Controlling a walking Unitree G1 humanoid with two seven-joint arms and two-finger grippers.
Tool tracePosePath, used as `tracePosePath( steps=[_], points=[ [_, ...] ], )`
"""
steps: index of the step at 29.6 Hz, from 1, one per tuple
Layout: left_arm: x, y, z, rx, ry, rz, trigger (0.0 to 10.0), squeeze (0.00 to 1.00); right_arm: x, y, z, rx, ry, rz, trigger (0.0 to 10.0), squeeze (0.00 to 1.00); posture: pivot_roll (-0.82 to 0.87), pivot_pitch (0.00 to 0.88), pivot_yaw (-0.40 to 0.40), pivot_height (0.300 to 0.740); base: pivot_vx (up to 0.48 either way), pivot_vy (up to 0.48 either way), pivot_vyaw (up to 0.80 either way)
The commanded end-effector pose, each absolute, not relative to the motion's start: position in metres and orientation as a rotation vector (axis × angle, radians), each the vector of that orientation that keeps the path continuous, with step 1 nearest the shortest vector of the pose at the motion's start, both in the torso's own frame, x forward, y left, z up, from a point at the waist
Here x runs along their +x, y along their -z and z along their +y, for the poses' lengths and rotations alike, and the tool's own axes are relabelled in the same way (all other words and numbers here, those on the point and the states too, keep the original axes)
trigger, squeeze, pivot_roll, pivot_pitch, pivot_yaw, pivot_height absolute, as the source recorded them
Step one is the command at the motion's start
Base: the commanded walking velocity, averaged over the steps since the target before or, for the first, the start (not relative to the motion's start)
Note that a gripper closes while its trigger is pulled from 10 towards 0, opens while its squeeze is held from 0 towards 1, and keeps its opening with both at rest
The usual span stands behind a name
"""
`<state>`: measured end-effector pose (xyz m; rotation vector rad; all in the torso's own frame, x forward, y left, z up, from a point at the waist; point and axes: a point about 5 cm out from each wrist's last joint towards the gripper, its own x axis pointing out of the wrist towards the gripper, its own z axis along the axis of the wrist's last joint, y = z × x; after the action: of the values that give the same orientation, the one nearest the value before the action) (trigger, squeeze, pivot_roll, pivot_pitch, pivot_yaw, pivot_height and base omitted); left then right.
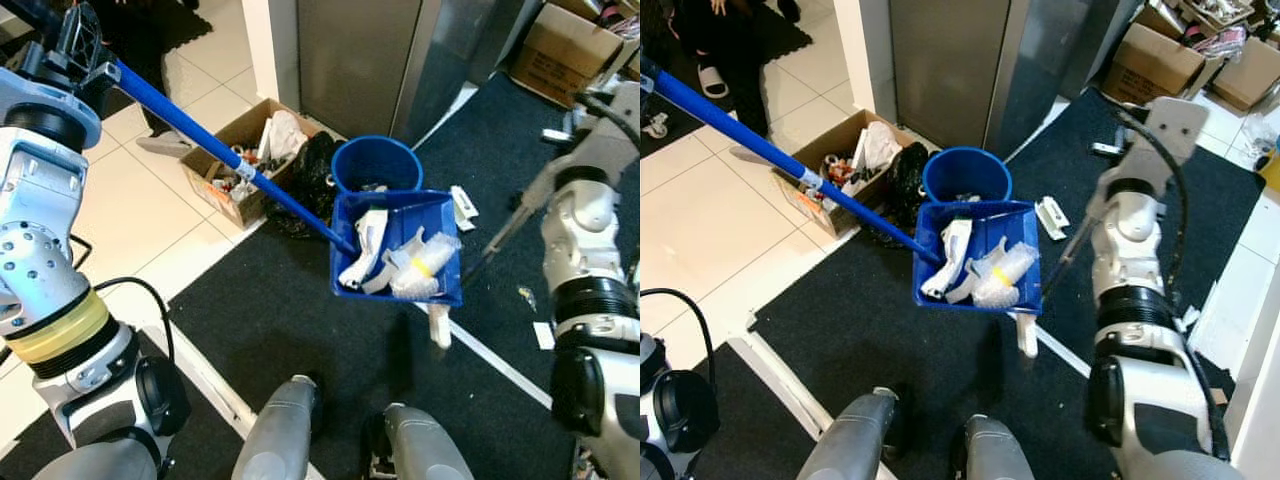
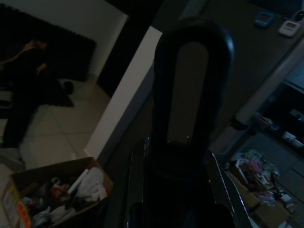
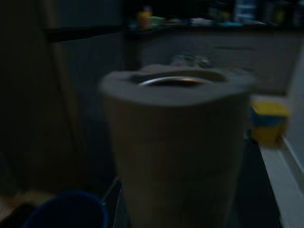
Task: Sweep floor
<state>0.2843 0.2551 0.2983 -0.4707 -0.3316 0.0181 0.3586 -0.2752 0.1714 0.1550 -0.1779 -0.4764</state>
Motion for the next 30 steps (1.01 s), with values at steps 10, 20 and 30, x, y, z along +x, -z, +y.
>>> tracePosePath(
  steps=[10, 20, 30],
  points=[
    [0.276, -0.297, 0.270, -0.401, -0.083, -0.347, 10.0, 0.00, 0.353, -0.178, -0.309, 0.285, 0.699, -0.200, 10.0, 0.00, 0.08, 0.051, -0.016, 0.740, 0.000, 0.000, 0.00],
    [0.276, -0.289, 0.267, -0.372, -0.119, -0.322, 10.0, 0.00, 0.355, -0.176, -0.301, 0.161, 0.667, -0.199, 10.0, 0.00, 0.09, 0.056, -0.024, 0.740, 0.000, 0.000, 0.00],
    [0.277, -0.290, 0.267, -0.330, -0.137, -0.329, 10.0, 0.00, 0.359, -0.176, -0.292, 0.160, 0.634, -0.207, 10.0, 0.00, 0.09, 0.055, -0.026, 0.740, 0.108, 0.000, 0.00]
  ],
)
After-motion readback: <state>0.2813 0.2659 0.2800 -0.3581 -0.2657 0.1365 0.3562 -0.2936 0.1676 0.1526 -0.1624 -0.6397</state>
